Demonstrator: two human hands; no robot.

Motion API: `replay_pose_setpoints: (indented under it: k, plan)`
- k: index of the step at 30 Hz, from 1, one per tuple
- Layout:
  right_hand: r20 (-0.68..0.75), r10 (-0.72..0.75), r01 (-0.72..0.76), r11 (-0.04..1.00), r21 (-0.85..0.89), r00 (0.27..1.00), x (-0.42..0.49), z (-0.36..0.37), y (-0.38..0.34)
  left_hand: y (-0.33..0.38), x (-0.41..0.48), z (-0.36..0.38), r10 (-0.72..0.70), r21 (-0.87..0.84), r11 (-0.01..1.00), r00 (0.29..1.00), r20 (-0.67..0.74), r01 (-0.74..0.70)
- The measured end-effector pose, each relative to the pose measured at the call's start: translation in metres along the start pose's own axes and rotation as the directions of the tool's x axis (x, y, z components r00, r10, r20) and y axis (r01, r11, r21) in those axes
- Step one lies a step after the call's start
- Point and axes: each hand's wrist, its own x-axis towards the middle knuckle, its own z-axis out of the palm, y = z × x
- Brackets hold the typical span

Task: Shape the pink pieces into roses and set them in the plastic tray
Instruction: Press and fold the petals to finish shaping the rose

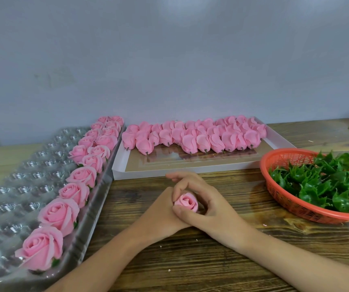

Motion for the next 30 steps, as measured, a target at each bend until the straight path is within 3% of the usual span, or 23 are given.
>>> replay_pose_setpoints:
  k: [5,8,12,14,17,20,24,28,30]
  plan:
    - [-0.048,-0.038,0.04,0.999,0.032,0.998,0.0,-0.002,0.0,0.003,0.0,-0.008,0.044,-0.083,0.996,0.995,0.094,-0.036]
    - [-0.051,-0.074,0.077,0.996,0.043,0.996,-0.001,-0.001,-0.001,-0.002,0.001,-0.006,0.04,-0.003,0.999,0.995,0.095,-0.04]
    - [-0.034,-0.058,0.059,0.998,0.03,0.998,-0.001,-0.001,0.0,-0.014,-0.007,-0.004,-0.18,-0.099,0.978,0.983,0.031,0.182]
    - [-0.042,-0.048,0.049,0.998,0.032,0.998,-0.002,-0.001,0.0,-0.016,-0.01,-0.004,-0.211,-0.12,0.97,0.977,0.021,0.212]
    - [-0.044,-0.043,0.044,0.999,0.031,0.998,-0.002,-0.001,-0.001,-0.01,-0.008,-0.005,-0.174,-0.12,0.977,0.984,0.028,0.176]
    - [-0.028,-0.026,0.027,0.999,0.037,0.999,-0.001,-0.001,-0.002,-0.001,-0.001,-0.006,-0.025,-0.061,0.998,0.995,0.092,0.031]
    - [-0.008,0.004,-0.004,1.0,0.03,1.0,0.0,-0.001,-0.001,-0.002,0.001,-0.003,0.005,-0.029,1.0,0.997,0.071,-0.003]
    - [0.009,0.018,-0.018,1.0,0.014,1.0,0.001,-0.001,0.001,-0.01,0.003,0.008,0.007,0.026,1.0,0.999,-0.049,-0.006]
    - [0.004,0.014,-0.014,0.999,0.034,1.0,0.001,-0.001,0.001,-0.007,0.005,0.009,-0.077,-0.003,0.997,0.997,-0.029,0.077]
